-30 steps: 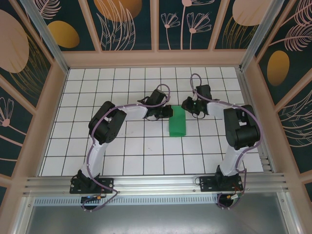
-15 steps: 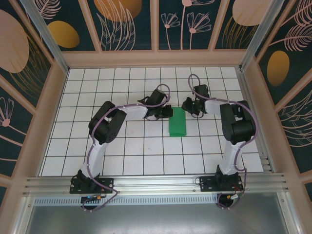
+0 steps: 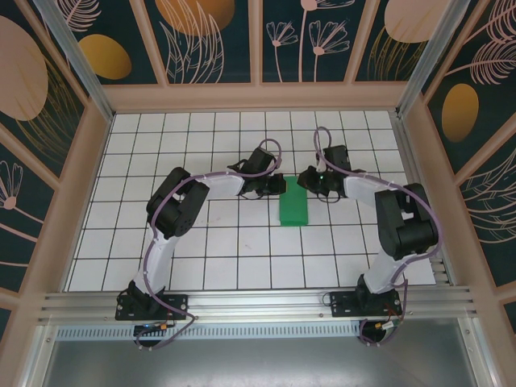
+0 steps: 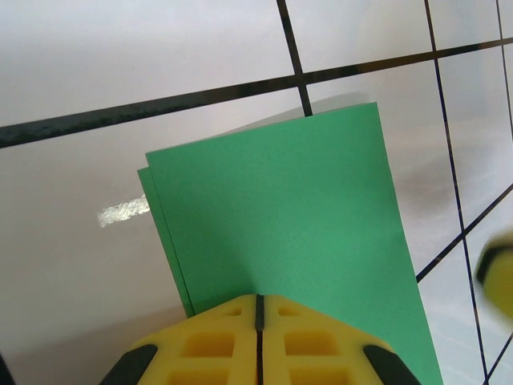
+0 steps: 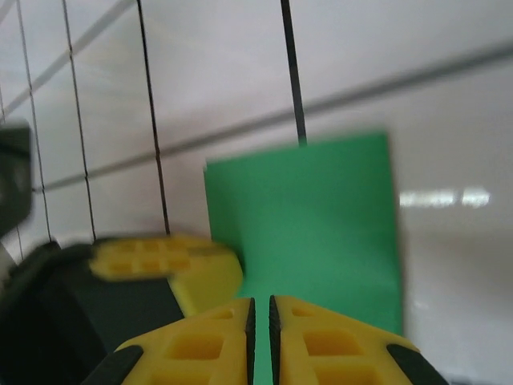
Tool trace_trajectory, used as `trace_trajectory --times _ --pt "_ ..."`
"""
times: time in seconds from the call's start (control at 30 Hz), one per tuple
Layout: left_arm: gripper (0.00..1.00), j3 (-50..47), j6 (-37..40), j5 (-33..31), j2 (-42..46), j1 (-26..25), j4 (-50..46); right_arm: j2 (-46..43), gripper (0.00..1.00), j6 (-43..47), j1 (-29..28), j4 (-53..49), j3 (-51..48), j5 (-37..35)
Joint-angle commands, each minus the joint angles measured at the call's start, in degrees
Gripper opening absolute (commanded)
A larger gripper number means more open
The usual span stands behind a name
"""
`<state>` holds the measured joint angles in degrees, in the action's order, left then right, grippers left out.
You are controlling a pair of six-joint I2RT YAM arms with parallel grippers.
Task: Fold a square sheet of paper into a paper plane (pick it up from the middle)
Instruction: First fold the square sheet of paper in half at the center of the table.
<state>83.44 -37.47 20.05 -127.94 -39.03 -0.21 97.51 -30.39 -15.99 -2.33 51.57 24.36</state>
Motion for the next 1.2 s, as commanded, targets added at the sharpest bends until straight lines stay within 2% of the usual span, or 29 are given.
trace_trajectory --times 0.0,0.1,0.3,0.4,0.6,0.8,1.03,1.17 --pt "0.09 -2.49 2.05 -9.33 -6.45 0.89 -9.28 -2.73 0.15 0.17 -1.6 -2.25 -4.49 2.89" --pt "0.09 -2.5 1.97 -9.34 -6.45 0.8 -9.11 -3.53 0.15 -0.15 -1.98 -2.98 -7.13 1.9" --pt "0.09 -2.67 1.88 -9.32 -6.53 0.88 -8.85 -3.16 0.15 -0.56 -2.01 -3.82 -11.55 -4.48" --pt "0.09 -2.67 1.88 -9.24 -6.62 0.86 -8.85 -3.06 0.15 0.06 -2.02 -4.51 -11.35 -4.49" --pt "0.09 -2.84 1.7 -9.55 -6.45 0.88 -8.85 -10.74 0.15 0.51 -3.14 -7.11 -9.99 -1.85" --pt "0.09 -2.71 1.52 -9.44 -6.43 0.8 -8.58 -11.67 0.15 -0.66 -3.74 -7.49 -14.72 -1.33" --pt "0.09 -2.75 1.56 -9.42 -6.48 0.84 -8.49 -11.76 0.15 -1.95 -3.7 -8.13 -19.47 -3.5" --pt "0.09 -3.01 1.53 -9.43 -6.52 0.8 -8.25 -12.91 0.15 -1.0 -2.83 -13.3 -18.93 -5.9"
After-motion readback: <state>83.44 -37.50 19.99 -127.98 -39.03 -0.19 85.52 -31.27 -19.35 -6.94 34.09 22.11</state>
